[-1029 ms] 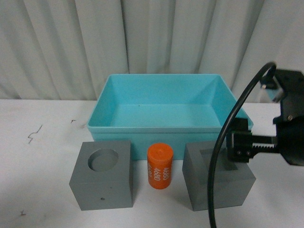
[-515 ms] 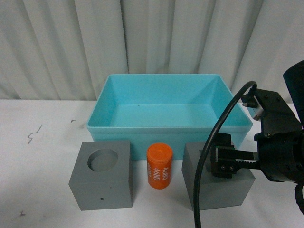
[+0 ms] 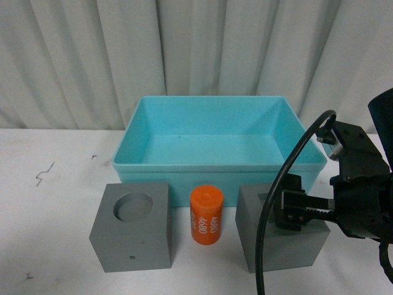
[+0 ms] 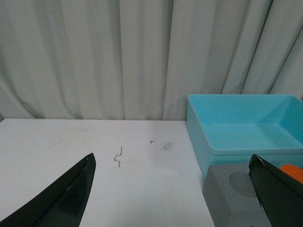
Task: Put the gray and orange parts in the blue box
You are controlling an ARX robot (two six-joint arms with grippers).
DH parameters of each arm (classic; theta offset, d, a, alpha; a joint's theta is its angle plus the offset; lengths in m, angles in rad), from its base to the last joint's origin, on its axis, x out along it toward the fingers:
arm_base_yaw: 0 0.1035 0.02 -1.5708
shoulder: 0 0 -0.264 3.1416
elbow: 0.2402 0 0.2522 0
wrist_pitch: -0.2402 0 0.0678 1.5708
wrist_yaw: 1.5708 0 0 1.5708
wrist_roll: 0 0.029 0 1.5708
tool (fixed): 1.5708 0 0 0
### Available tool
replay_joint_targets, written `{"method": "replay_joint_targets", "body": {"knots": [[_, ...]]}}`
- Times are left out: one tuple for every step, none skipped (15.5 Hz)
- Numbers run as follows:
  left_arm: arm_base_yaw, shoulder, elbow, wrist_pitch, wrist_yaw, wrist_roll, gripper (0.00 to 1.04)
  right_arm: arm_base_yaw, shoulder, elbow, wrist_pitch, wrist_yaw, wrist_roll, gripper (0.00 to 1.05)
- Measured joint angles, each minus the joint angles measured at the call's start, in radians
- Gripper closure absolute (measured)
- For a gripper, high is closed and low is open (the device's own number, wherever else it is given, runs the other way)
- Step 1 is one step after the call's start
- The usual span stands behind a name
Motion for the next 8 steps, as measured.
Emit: {"method": "replay_joint_targets", "body": {"knots": [[0.0,0.0,0.0,0.0,0.0,0.0,0.07,0.0,0.0,0.0,0.003,-0.001,0.0,0.21],[0.0,0.0,0.0,0.0,0.0,0.0,0.07,0.0,0.0,0.0,0.006,-0.001,0.0,0.32],[0.0,0.0,0.0,0.0,0.0,0.0,0.07,0.0,-0.002,0.0,0.008,0.0,0.0,0.42],[0.0,0.0,0.0,0.0,0.0,0.0,0.07,0.0,-0.004,0.0,0.009,0.0,0.0,0.51],[0.0,0.0,0.0,0.0,0.0,0.0,0.07,-0.001,-0.01,0.0,0.007,0.002,0.0,0.62],[0.0,0.0,0.0,0.0,0.0,0.0,0.07,-0.006,-0.016,-0.004,0.006,-0.001,-0.001,0.73],[0.0,0.0,0.0,0.0,0.0,0.0,0.07,-0.006,-0.029,-0.013,0.007,0.012,-0.005,0.81],[0.0,0.0,0.0,0.0,0.0,0.0,0.07,-0.009,-0.049,-0.029,0.003,0.014,-0.005,0.85]]}}
